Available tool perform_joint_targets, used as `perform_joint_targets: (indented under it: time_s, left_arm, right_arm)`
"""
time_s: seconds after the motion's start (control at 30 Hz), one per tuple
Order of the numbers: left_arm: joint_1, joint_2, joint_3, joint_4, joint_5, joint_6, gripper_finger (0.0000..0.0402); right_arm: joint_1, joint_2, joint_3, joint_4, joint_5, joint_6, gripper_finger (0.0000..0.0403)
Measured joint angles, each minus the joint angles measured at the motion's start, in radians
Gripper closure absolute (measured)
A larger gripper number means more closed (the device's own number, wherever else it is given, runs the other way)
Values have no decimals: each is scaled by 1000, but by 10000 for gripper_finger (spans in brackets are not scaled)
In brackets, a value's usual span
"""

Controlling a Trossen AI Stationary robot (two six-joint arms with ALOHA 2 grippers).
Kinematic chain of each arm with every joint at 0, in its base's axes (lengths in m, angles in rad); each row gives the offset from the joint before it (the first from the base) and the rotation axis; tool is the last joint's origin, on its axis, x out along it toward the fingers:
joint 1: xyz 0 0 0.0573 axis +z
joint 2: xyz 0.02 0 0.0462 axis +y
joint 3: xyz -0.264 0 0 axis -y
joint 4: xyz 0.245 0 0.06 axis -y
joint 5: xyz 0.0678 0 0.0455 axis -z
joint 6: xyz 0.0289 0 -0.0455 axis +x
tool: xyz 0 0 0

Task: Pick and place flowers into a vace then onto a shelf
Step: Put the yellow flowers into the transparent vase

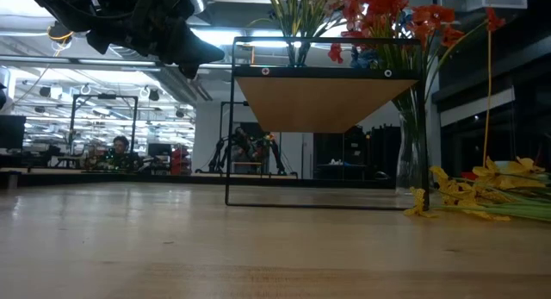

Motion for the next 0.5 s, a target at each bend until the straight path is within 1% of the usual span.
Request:
perform_joint_targets:
  time_s: [0.13,0.4,0.5]
  left_arm:
    - [0,0,0,0,0,0,399]
    - [0,0,0,-1,1,0,394]
    - [0,0,0,-1,1,-2,396]
  right_arm:
    - [0,0,0,3,0,57,365]
    - [0,0,0,8,0,75,268]
    - [0,1,-7,5,0,75,238]
